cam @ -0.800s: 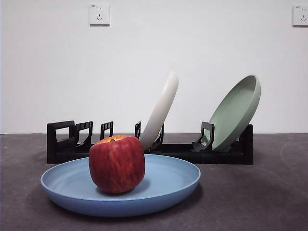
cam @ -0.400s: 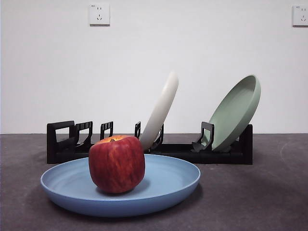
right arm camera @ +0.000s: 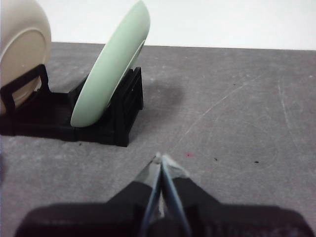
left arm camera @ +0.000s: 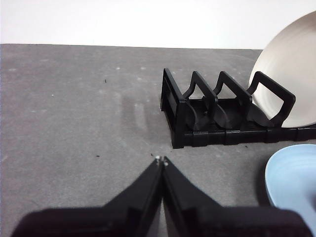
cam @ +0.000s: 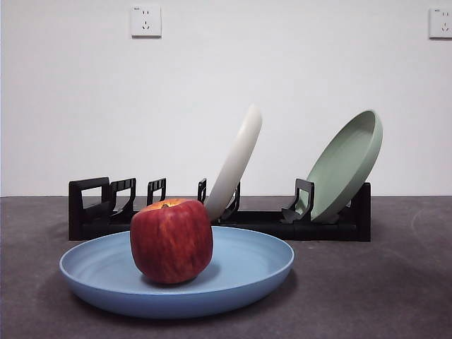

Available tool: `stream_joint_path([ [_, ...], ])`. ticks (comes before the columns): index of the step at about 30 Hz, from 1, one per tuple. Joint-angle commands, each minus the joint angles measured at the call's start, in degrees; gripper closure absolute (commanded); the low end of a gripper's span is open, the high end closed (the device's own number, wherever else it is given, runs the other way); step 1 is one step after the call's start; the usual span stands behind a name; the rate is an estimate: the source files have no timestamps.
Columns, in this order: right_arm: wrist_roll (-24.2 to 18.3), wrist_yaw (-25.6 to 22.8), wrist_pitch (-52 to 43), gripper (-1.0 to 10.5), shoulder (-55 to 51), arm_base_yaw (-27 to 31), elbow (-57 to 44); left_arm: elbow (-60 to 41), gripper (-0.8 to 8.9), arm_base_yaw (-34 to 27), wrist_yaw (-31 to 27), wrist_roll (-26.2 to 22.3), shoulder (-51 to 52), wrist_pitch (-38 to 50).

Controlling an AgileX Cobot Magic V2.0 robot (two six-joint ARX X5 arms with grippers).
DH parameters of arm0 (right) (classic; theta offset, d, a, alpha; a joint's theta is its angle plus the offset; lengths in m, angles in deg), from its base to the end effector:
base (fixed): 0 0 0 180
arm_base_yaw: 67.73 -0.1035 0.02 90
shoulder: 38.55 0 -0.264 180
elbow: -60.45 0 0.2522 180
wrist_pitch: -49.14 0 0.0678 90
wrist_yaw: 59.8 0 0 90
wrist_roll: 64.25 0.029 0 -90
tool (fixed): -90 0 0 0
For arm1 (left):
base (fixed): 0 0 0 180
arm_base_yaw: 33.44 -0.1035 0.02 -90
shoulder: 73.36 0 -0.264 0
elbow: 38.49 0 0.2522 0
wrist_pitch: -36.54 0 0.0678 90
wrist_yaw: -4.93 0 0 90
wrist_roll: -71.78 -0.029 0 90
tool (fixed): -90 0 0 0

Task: Take the blue plate from the plate rack,put the plate on the table,take the apple from the table,put the apple in the plate

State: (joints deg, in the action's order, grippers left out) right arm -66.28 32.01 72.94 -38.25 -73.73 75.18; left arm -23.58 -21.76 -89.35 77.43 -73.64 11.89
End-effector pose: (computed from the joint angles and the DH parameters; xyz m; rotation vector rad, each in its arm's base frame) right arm 0.0951 0.0109 0.1520 -0.0413 0.1611 0.1389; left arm 0.0937 -0.0172 0.1517 -0.0739 0.1795 -0.1202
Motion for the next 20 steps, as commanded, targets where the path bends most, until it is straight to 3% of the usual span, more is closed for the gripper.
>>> stream_joint_path([
  [1,4.6,1.4,0.4,9.5,-0.2,0.0,-0.6,-0.7,8.15,-0.2,0.1,0.4,0.1,0.1],
  [20,5.2,0.8,0.3,9.5,0.1,0.0,-0.6,-0.7,8.16,-0.2,0.1,0.4,0.1,0.1],
])
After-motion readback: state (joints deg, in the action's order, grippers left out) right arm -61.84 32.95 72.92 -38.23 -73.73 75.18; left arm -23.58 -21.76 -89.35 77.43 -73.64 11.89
